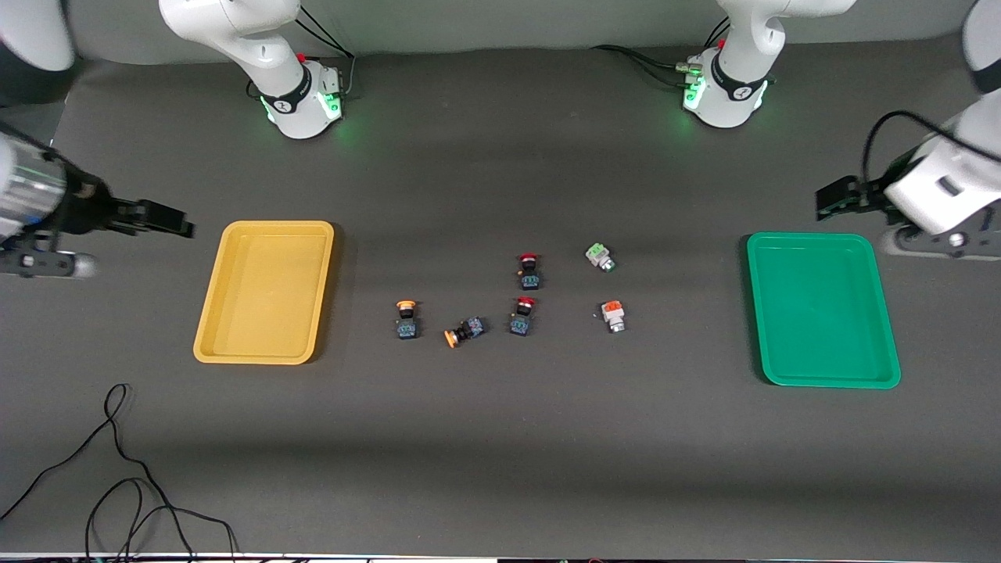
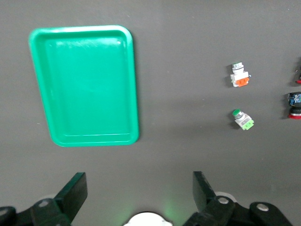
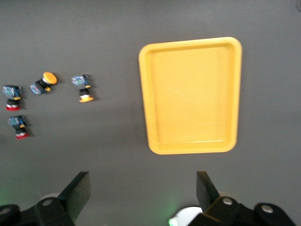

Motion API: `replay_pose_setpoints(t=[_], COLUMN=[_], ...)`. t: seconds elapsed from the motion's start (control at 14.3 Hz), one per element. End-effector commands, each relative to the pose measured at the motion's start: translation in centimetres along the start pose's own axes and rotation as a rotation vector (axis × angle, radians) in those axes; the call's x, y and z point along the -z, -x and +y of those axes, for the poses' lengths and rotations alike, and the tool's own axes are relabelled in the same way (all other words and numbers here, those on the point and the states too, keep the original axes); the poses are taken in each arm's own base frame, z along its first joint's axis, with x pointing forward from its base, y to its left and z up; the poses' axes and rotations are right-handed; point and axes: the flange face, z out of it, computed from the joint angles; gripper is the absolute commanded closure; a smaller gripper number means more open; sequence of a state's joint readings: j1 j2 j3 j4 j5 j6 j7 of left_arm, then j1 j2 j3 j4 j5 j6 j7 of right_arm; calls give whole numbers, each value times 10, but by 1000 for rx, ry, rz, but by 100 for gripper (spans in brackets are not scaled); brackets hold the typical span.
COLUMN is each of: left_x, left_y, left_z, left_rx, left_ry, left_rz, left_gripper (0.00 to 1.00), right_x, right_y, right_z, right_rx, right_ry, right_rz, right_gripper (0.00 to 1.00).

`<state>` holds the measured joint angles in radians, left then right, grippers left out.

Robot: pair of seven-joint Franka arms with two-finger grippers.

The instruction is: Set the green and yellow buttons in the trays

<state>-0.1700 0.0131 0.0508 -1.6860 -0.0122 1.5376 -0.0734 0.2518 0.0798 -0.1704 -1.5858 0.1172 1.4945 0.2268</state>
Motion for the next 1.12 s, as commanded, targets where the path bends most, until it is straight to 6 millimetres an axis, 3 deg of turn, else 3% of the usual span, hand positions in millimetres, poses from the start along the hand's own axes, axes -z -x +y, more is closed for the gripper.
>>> replay_pose_setpoints(t=[0.0,0.21,0.42,0.56,0.7,0.84,1.05], left_x=[-21,-56,-80,-95,-105,-128,-187], left_y=[19,35,57,72,80,76,68], left_z=[59,139,205,237,255,256,254], left_rx=[110,259,440,504,516,519,522], left_ry=[5,-5,-1,11,17,26,59], left_rz=[24,48,61,81,91,98,129], left_gripper=[0,0,0,0,0,0,0], right_x=[-48,-121,-207,-262,-307,-339,-370], right_y=[-10,-25,-38,-40,-29,-26,-29], right_z=[-70,-130,-152,-146,-162,-174,-181], right_rx=[-68,-40,-27,-32,-1,14,22], right_ry=[28,-7,-2,-7,3,15,24], right_rz=[-37,-90,-40,25,67,91,124], right_gripper=[0,0,0,0,0,0,1])
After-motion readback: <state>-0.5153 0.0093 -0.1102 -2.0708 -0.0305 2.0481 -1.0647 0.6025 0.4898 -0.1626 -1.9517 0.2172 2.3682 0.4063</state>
